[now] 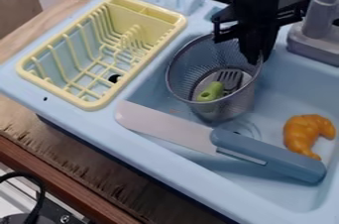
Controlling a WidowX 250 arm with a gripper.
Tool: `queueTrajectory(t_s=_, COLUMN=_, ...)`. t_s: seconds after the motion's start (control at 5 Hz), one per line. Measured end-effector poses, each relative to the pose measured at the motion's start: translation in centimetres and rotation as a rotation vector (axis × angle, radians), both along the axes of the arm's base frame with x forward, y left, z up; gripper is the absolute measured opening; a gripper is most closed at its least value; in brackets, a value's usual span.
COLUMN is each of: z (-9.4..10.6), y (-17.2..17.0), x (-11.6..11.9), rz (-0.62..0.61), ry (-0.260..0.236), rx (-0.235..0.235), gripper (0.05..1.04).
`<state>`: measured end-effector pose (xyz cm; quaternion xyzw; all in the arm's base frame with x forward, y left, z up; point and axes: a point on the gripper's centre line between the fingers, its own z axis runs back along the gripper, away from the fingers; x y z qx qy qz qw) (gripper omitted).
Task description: Put the gray basket in the sink
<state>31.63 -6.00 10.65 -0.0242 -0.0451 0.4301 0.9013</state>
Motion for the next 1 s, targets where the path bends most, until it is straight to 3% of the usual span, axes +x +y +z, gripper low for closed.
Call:
queueTrajectory(t_s=0.2, z=0.4, y=0.0, x=0.2, rz=-0.026, ry=0.001, rx=-0.03, gripper=0.236)
queueTrajectory(t_s=0.4, z=0.7, y=0.4, x=0.2, rz=-0.042, ry=-0.041, rx=-0.096, gripper=0.488)
queueTrajectory(t_s=0.6, z=1.0, y=0.8, x=-0.1, rz=-0.058, ry=-0.027, rx=-0.131, gripper=0.784)
queueTrajectory(t_s=0.8, z=1.9, y=1.3, x=-0.2, rz=-0.074, ry=-0.061, rx=-0.132, gripper=0.995)
queueTrajectory(t_s=1.0, z=3.0, y=1.5, x=-0.9, rz=-0.137, ry=-0.092, rx=-0.134, gripper=0.999)
